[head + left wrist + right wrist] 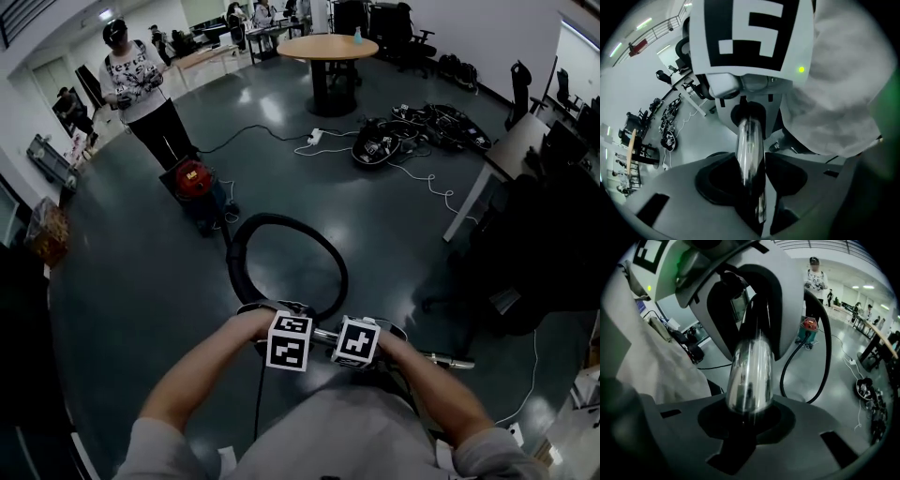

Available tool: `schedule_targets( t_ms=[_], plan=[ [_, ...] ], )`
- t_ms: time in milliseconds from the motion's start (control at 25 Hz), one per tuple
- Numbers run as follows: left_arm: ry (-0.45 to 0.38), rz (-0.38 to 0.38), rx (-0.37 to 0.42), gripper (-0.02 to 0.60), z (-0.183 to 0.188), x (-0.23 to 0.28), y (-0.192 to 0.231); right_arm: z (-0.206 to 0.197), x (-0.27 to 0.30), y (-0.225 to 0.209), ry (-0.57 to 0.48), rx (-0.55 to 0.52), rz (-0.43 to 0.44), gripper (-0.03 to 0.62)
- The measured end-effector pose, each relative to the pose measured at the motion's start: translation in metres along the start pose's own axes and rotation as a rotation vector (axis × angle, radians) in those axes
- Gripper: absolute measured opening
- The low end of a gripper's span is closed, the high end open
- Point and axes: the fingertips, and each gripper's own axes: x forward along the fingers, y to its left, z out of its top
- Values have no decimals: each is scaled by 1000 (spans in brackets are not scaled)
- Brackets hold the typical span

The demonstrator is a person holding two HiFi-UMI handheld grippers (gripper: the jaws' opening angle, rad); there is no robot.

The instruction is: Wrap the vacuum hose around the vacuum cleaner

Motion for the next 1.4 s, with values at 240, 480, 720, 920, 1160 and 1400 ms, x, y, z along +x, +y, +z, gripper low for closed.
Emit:
schedule_targets(
  t_ms=[240,480,720,920,1160,1400],
  plan=[
    [-77,27,-181,172,8,13,44,-12,-16,-46,108,-165,39,87],
    [-100,7,-340,170,11,25,73,-32,-14,-76,168,-242,159,87],
    [-88,44,-453,170,12,30,95,-32,-21,-98,116,-351,202,91],
    [-52,51,-559,171,2,43,100,-17,-49,-120,-35,-392,200,199],
    [-23,86,-694,172,-11,56,106,-3,-100,-154,-200,-386,109,206],
    [-63,158,-862,172,-14,54,123,6,-157,-181,-495,-173,38,206]
  ],
)
